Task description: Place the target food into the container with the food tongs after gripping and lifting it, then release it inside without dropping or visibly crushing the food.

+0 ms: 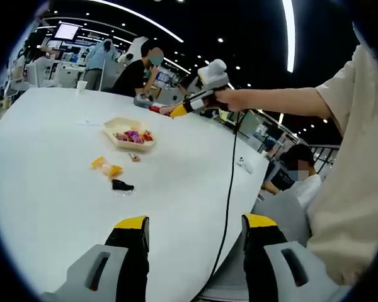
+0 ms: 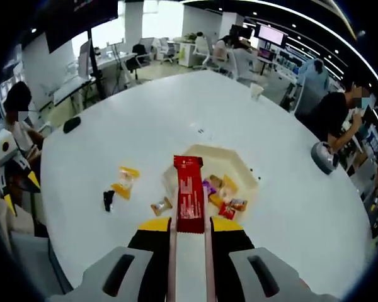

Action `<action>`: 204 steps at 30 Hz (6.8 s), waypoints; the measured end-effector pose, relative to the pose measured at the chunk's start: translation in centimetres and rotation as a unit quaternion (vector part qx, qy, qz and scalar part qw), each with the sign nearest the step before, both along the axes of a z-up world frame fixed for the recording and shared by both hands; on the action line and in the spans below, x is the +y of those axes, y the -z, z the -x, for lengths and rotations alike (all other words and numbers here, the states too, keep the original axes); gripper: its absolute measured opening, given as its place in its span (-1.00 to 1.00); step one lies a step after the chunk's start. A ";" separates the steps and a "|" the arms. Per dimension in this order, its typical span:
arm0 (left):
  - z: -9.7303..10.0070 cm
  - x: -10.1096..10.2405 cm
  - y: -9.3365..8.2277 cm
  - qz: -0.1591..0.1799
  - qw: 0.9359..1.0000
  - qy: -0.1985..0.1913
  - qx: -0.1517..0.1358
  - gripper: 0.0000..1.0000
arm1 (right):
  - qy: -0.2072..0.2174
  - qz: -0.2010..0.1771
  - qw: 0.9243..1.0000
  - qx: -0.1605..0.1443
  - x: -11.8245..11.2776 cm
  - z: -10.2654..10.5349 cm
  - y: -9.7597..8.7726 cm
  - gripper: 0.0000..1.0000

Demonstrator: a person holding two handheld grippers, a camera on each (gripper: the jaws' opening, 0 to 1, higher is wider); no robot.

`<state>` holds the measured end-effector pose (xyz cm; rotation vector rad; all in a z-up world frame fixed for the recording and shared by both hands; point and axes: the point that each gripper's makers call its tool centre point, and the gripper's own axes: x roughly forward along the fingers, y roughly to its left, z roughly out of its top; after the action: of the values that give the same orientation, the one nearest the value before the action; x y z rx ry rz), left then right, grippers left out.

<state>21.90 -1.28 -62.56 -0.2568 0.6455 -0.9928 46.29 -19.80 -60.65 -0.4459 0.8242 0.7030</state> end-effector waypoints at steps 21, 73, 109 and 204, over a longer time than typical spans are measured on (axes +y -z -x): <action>-0.3 0.2 0.5 -0.002 1.000 -0.006 0.009 0.16 | -0.006 0.002 1.000 -0.012 1.0 -2.6 -0.5 -0.61; 0.2 -1.2 3.0 -0.020 0.998 0.005 0.054 0.16 | -0.271 0.271 0.921 0.072 -8.1 3.7 12.1 -0.58; -0.3 -1.4 3.6 -0.021 0.998 -0.004 0.065 0.10 | -0.340 0.265 0.895 0.116 -6.9 3.7 14.1 -0.57; -3.3 1.9 -3.6 -0.012 0.997 -0.069 -0.041 0.50 | 0.004 -0.015 1.000 -0.016 0.9 -4.8 -1.3 -0.58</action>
<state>25.24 0.58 -59.00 -0.2353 0.5577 -0.8583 51.09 -18.93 -59.33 -0.4252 0.7846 0.6980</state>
